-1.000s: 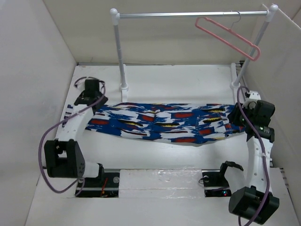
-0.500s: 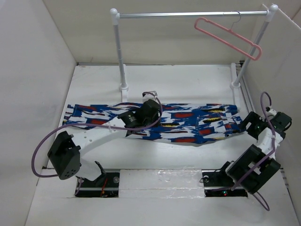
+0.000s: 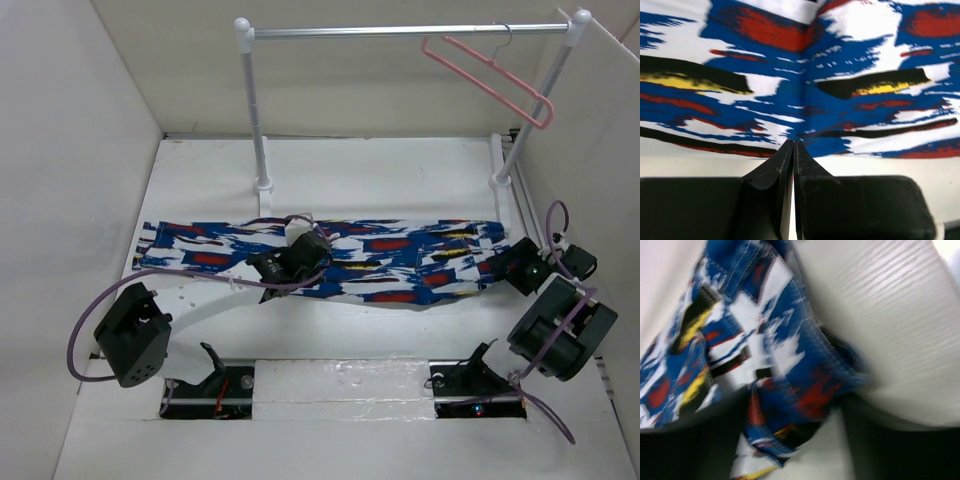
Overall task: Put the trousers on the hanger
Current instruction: Fold the trousers
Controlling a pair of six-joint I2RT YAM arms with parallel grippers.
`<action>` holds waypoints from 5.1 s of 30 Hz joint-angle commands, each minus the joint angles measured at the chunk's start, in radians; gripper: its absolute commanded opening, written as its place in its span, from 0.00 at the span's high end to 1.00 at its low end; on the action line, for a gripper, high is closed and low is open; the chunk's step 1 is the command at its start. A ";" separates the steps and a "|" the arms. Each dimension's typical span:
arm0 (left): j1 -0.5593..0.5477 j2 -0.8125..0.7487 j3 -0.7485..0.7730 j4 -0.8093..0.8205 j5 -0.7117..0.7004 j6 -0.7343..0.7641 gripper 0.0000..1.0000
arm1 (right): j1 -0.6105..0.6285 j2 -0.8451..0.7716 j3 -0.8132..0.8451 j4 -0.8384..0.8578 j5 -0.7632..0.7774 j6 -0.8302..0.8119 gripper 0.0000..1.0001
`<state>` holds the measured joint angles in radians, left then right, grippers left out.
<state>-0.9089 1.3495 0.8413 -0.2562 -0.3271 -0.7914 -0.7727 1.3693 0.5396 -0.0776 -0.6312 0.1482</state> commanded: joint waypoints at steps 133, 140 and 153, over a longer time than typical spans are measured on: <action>0.949 0.211 0.004 -0.163 -0.122 -0.008 0.99 | 1.083 0.363 0.533 -0.021 0.349 -0.234 1.00; 0.928 -0.004 0.054 -0.144 -0.007 0.056 0.80 | 1.226 0.251 0.646 -0.183 0.305 -0.322 0.66; 0.725 0.060 -0.068 0.008 0.241 0.017 0.77 | 1.307 0.476 0.496 0.209 0.136 -0.090 0.82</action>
<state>-0.2157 1.3460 0.8268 -0.2504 -0.1246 -0.7525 0.6010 1.8019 1.0790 0.0299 -0.4889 0.0059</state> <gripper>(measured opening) 0.239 0.189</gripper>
